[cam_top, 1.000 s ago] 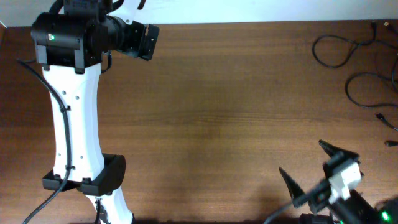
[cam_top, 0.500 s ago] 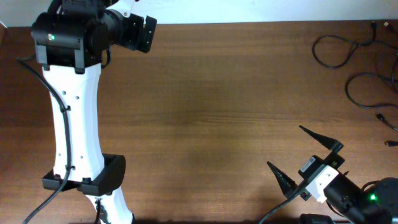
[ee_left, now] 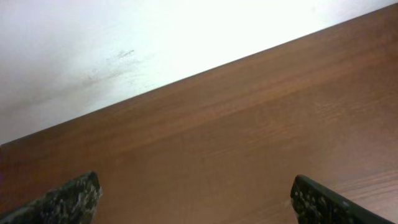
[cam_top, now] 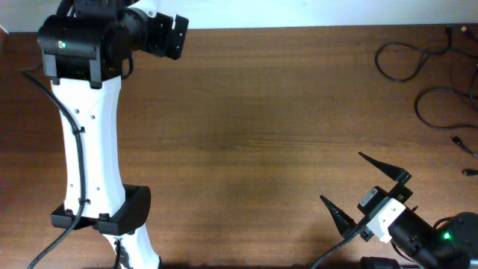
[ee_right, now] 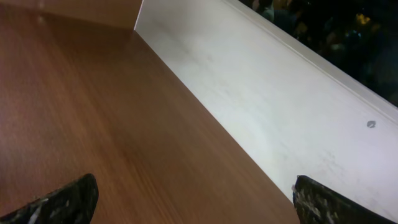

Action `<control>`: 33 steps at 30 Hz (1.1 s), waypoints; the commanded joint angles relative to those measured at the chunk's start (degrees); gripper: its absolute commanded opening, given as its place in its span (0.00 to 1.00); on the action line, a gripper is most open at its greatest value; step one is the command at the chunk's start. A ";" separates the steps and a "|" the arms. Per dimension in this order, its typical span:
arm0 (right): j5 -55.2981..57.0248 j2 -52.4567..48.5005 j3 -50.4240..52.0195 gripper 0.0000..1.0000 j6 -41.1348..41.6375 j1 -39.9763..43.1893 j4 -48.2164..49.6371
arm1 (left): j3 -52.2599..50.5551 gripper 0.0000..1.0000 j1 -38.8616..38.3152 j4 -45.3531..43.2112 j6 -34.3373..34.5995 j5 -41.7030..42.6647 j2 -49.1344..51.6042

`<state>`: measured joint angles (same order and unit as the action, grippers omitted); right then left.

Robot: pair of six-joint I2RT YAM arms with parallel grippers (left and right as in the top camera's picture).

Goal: Untangle cables

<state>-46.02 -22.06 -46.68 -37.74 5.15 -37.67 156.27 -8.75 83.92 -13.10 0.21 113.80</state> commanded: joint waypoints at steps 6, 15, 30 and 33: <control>-0.26 0.15 0.28 0.99 0.04 -0.26 -0.04 | 0.22 0.99 0.28 -4.94 3.41 5.18 -2.10; -0.26 0.15 0.28 0.99 0.04 -0.26 -0.07 | 0.22 0.99 -0.55 -11.56 3.34 6.40 -4.98; -0.26 0.15 0.28 0.99 0.04 -0.26 -0.04 | -12.50 0.99 -2.12 -20.00 3.15 6.03 -18.67; -0.26 0.15 0.28 0.99 0.04 -0.26 -0.07 | -27.45 0.99 -2.12 -26.10 3.17 6.08 -27.78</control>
<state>-46.04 -22.06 -46.68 -37.76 5.15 -37.69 134.61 -10.85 60.31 -10.44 5.82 90.63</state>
